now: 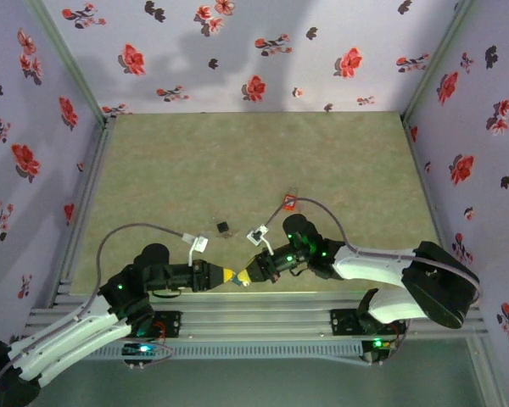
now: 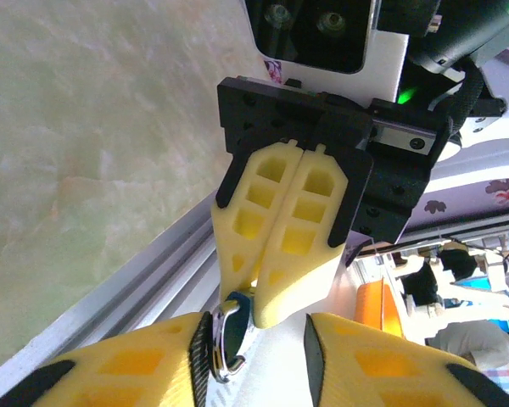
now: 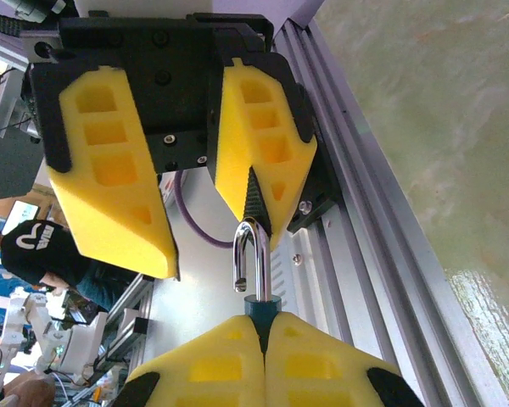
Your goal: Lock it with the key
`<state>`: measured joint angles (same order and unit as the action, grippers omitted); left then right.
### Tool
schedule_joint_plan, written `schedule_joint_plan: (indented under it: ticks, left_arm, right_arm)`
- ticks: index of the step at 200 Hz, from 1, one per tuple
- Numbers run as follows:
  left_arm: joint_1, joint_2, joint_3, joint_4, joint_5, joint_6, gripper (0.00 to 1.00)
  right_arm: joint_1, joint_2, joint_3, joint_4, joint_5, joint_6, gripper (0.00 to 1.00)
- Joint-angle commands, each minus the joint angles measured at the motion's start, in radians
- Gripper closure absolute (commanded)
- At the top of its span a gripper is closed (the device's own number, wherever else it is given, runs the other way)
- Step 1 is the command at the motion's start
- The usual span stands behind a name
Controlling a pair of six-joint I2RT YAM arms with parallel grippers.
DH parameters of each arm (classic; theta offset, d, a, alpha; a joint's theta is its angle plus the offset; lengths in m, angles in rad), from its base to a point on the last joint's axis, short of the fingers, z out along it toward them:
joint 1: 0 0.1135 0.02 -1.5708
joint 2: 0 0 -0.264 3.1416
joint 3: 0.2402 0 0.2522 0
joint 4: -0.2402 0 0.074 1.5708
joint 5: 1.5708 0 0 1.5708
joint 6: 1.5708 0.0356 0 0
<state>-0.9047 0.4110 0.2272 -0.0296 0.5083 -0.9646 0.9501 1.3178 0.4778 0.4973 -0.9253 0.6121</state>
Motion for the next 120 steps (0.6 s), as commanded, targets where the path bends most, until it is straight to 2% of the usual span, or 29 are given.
schedule_joint_plan:
  ticks: [1, 78, 96, 120]
  left_arm:
    - [0.015, -0.009, 0.002, -0.004, 0.032, 0.023, 0.68]
    - [0.05, -0.011, 0.012, -0.032, 0.048, 0.037, 0.78]
    - [0.053, -0.012, 0.006, -0.019, 0.06, 0.031, 0.77]
    - [0.054, -0.013, -0.009, 0.011, 0.079, 0.014, 0.7]
  right_arm:
    - [0.011, -0.002, 0.025, 0.017, -0.029, -0.01, 1.0]
    - [0.016, -0.006, 0.026, 0.014, -0.03, -0.014, 1.0]
    - [0.015, -0.005, 0.026, 0.012, -0.027, -0.014, 1.0]
    - [0.015, -0.006, 0.027, 0.006, -0.023, -0.017, 1.0]
